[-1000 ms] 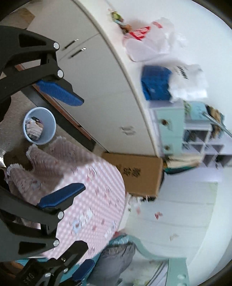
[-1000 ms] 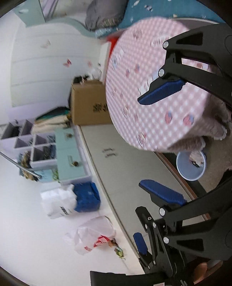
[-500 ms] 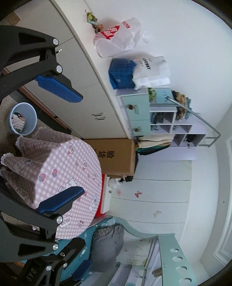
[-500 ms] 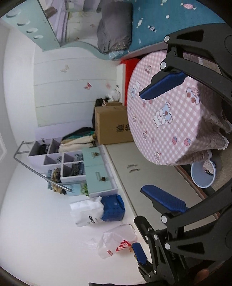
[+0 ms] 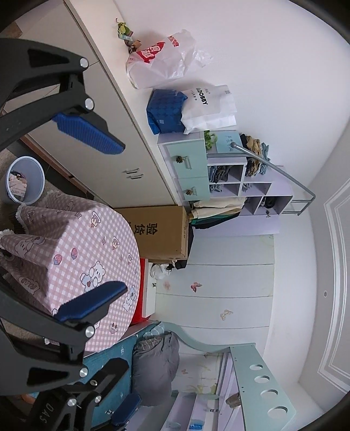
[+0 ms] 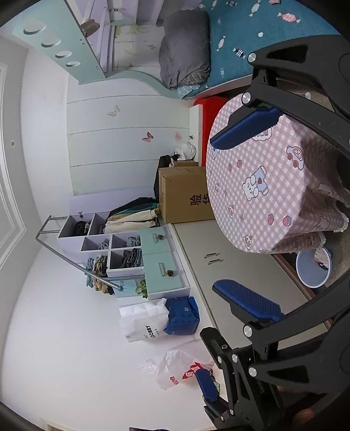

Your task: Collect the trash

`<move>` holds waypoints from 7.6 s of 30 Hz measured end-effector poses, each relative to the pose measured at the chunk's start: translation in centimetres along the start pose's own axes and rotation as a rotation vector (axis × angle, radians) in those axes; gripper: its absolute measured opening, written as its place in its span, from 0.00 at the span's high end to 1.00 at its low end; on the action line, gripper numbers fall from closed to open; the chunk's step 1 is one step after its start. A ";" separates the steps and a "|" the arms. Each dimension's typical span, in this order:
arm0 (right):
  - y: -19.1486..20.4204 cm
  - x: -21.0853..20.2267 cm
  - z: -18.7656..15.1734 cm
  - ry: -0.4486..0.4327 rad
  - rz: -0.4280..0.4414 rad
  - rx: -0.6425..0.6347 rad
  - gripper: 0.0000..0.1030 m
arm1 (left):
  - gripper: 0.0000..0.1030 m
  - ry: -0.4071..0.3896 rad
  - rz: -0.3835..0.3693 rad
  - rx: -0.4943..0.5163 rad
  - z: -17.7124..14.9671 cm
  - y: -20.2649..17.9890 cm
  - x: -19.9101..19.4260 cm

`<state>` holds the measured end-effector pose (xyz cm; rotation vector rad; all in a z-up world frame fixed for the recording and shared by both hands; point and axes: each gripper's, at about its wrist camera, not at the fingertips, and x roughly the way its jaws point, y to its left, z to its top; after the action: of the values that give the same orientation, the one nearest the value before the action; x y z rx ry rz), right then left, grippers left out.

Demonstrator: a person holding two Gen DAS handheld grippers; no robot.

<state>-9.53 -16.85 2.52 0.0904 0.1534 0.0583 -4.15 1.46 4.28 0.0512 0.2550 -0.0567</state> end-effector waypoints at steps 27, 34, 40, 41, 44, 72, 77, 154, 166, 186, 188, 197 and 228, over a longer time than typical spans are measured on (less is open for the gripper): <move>0.4 -0.8 0.1 0.017 0.019 0.002 0.08 | 0.10 0.009 0.012 0.004 0.0 0.0 -0.6; 0.5 -0.8 0.1 0.019 0.019 0.002 0.08 | 0.10 0.010 0.015 0.008 -0.2 -0.1 -0.6; 0.5 -0.7 0.0 0.019 0.020 0.001 0.08 | 0.10 0.010 0.017 0.008 -0.2 -0.1 -0.6; 0.5 -0.7 0.0 0.019 0.020 0.001 0.08 | 0.10 0.010 0.016 0.008 -0.2 -0.1 -0.6; 0.5 -0.7 0.0 0.022 0.022 0.000 0.08 | 0.10 0.011 0.016 0.006 -0.2 0.0 -0.6; 0.7 -0.3 -0.5 0.026 0.036 -0.006 0.08 | 0.10 0.012 0.016 0.008 -0.2 0.0 -0.5; 0.5 -0.3 -0.5 0.028 0.043 -0.010 0.08 | 0.10 0.011 0.016 0.006 -0.3 0.0 -0.5; -0.1 0.0 -1.1 0.055 0.071 -0.006 0.07 | 0.10 0.029 0.015 0.019 -1.6 1.5 -0.2; -0.2 0.1 -1.1 0.059 0.078 -0.008 0.07 | 0.10 0.032 0.016 0.020 -1.6 1.5 -0.1; -0.7 0.3 -1.1 0.070 0.091 -0.011 0.07 | 0.10 0.041 0.015 0.023 -1.9 2.0 0.2; -0.8 0.4 -1.3 0.073 0.091 -0.010 0.07 | 0.10 0.041 0.016 0.023 -2.0 2.1 0.2; -1.0 0.4 -1.6 0.080 0.095 -0.007 0.07 | 0.10 0.042 0.017 0.024 -2.2 2.2 0.3; -0.7 1.1 -1.6 0.099 0.108 -0.006 0.07 | 0.10 0.048 0.016 0.025 -2.5 2.6 0.4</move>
<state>-8.70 -17.31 0.72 0.0896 0.2470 0.1710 -4.26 4.22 1.86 0.0794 0.3024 -0.0428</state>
